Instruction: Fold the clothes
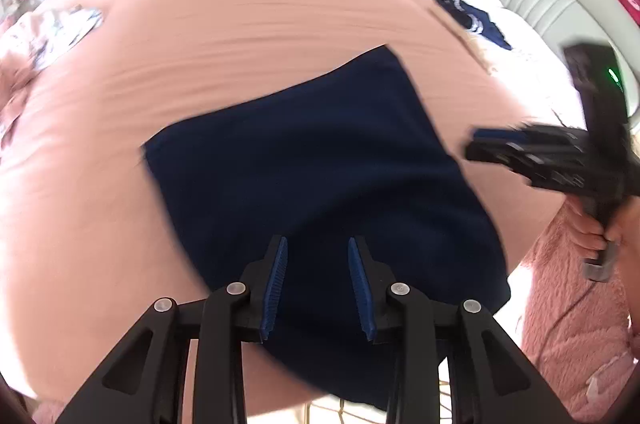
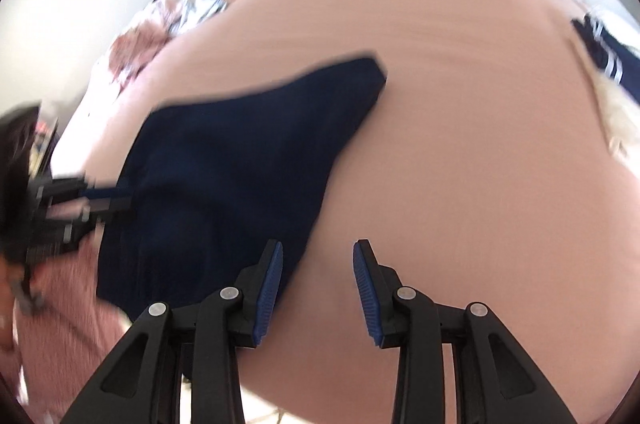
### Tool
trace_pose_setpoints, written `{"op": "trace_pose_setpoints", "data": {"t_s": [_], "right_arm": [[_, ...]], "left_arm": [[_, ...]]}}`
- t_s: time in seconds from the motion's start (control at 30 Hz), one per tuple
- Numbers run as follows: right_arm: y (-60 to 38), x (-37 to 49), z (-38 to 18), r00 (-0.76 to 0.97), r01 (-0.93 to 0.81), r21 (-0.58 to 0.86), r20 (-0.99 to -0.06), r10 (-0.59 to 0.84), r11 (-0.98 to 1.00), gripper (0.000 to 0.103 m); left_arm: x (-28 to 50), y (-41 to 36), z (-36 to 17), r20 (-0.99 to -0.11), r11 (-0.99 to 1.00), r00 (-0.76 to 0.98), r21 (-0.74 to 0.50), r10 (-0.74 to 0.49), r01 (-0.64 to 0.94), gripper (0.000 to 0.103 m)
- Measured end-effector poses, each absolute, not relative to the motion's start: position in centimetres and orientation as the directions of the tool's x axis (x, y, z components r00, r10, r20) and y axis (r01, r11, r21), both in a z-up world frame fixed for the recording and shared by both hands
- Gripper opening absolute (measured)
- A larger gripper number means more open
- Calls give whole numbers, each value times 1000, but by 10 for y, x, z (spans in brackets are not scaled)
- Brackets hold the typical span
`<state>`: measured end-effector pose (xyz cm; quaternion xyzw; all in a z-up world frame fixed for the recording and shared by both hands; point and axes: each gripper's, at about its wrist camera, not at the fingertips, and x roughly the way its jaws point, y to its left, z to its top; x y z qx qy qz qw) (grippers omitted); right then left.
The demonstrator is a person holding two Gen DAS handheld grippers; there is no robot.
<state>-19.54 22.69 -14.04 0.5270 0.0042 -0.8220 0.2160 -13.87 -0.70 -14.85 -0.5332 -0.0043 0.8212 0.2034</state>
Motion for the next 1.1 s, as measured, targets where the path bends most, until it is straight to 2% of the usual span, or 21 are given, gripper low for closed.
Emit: {"op": "trace_pose_setpoints", "data": {"t_s": [0.07,0.17,0.23,0.33,0.4,0.5,0.6,0.73,0.83,0.9,1.0,1.1], "right_arm": [[215,-214,-148,-361,362,194,-873,-329,-912,36],[209,-234,-168,-335,356,123,-909,-249,-926,36],[223,-235,-165,-350,337,113,-906,-236,-935,36],[249,-233,-158,-389,263,35,-911,-139,-964,37],[255,-228,-150,-399,253,75,-900,-175,-965,37],[238,-211,-136,-400,314,153,-874,-277,-937,37],[204,-192,-137,-361,410,172,-871,-333,-896,37],[171,-177,-154,-338,486,67,-905,-258,-871,38],[174,-163,-155,-326,558,24,-912,-247,-829,50],[176,-159,-152,-301,594,11,-924,-235,-804,54],[194,-155,-141,-271,559,74,-925,-266,-826,54],[204,-154,-128,-307,510,131,-895,-323,-850,54]], "left_arm": [[-158,-6,-155,-885,-915,-326,-219,333,-340,29],[-158,-10,-163,-918,-926,-307,-137,252,-352,29],[-155,-25,-161,-911,-928,-315,-154,266,-338,29],[-155,-50,-158,-904,-950,-341,-172,257,-261,29],[-153,-55,-151,-865,-943,-389,-240,316,-232,29],[-158,-50,-156,-867,-945,-392,-229,307,-234,29],[-163,-45,-160,-869,-947,-395,-218,298,-236,30],[-169,-38,-167,-871,-950,-399,-203,287,-239,29],[-168,-42,-166,-865,-958,-426,-183,264,-222,29],[-159,-40,-165,-853,-965,-456,-195,254,-174,30],[-147,-27,-160,-849,-953,-448,-189,280,-238,31],[-122,-27,-150,-865,-942,-430,-128,259,-309,31]]}}
